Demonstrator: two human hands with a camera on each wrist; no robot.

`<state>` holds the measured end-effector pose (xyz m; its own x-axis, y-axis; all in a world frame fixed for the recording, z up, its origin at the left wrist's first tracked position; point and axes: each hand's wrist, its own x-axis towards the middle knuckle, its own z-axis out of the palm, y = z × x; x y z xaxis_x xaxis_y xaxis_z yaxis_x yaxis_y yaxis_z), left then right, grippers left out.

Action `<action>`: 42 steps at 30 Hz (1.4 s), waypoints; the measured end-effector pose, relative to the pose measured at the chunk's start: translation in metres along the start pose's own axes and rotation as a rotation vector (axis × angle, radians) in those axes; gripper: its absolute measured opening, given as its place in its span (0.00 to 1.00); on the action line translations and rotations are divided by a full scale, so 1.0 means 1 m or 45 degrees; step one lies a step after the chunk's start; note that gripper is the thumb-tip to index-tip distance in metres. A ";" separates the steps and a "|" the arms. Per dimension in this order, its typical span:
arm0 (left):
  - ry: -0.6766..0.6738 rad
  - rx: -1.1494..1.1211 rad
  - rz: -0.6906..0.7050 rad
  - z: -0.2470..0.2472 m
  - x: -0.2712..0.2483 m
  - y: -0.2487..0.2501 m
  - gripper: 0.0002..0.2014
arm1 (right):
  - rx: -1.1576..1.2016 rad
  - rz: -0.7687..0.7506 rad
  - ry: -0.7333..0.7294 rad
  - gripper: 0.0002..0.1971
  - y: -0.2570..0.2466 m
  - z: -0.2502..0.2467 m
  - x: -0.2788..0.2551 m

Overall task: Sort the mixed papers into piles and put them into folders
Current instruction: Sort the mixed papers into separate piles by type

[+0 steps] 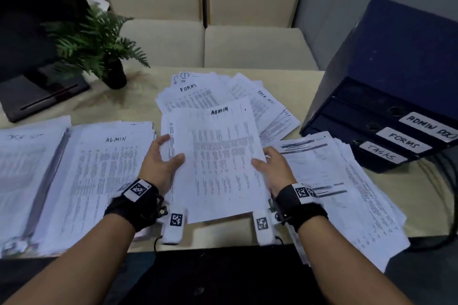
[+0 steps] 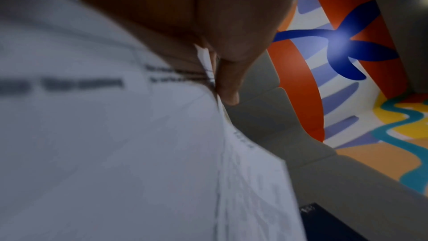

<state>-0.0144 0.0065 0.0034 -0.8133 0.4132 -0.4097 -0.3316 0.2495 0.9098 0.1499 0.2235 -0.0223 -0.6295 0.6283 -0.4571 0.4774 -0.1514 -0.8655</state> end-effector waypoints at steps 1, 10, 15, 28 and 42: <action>0.002 -0.006 -0.014 -0.008 0.000 -0.002 0.24 | 0.009 -0.008 -0.013 0.08 0.001 0.007 0.001; -0.040 0.223 0.060 -0.102 0.022 -0.015 0.22 | -0.047 0.078 0.458 0.17 0.009 0.073 -0.024; -0.063 0.287 0.081 -0.133 0.022 -0.005 0.23 | 0.115 0.105 0.929 0.18 0.013 0.067 -0.043; -0.128 0.178 -0.028 -0.121 0.013 -0.004 0.17 | 0.181 0.173 0.074 0.08 0.004 0.128 -0.041; 0.145 0.542 -0.043 -0.165 0.004 -0.028 0.40 | -0.362 0.034 -0.314 0.17 -0.024 0.189 -0.030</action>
<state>-0.0871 -0.1434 -0.0122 -0.8608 0.3052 -0.4073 -0.1519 0.6097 0.7779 0.0413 0.0643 -0.0262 -0.7264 0.4193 -0.5445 0.6253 0.0743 -0.7769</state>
